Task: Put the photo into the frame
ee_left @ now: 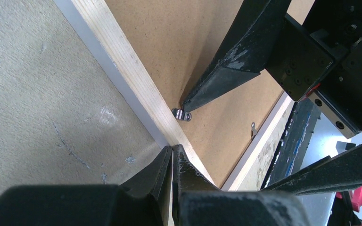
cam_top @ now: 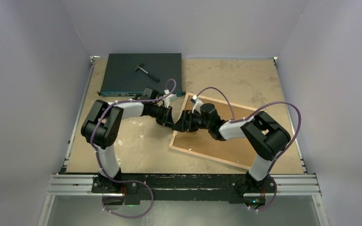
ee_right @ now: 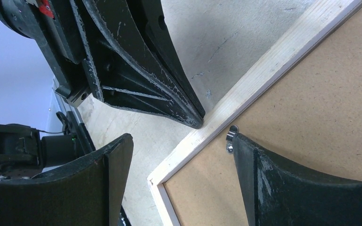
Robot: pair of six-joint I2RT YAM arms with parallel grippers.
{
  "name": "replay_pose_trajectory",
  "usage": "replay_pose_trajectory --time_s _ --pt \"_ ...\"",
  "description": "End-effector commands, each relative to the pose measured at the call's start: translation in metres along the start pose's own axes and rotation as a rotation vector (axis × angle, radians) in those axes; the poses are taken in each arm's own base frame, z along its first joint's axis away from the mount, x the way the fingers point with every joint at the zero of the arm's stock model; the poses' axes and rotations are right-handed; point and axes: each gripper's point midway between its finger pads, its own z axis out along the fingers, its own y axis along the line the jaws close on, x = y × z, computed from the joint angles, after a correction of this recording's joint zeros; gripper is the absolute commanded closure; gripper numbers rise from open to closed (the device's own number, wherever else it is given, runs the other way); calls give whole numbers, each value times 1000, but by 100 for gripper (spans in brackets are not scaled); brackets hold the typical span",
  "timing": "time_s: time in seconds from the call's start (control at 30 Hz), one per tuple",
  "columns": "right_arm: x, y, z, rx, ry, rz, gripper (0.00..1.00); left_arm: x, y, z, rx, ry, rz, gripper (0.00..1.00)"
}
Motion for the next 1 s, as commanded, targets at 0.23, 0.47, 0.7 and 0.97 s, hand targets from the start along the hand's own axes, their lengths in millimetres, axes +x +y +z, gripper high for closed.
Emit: replay_pose_trajectory --time_s 0.23,0.47,0.7,0.97 --pt "7 15 8 -63 51 -7 22 16 23 11 -115 52 21 100" --pt "10 19 10 -77 70 -12 24 15 23 10 -122 49 24 100" --pt "9 20 7 -61 83 -40 24 14 23 9 -128 44 29 100" --pt "-7 21 0 0 72 -107 20 12 22 6 -134 37 36 100"
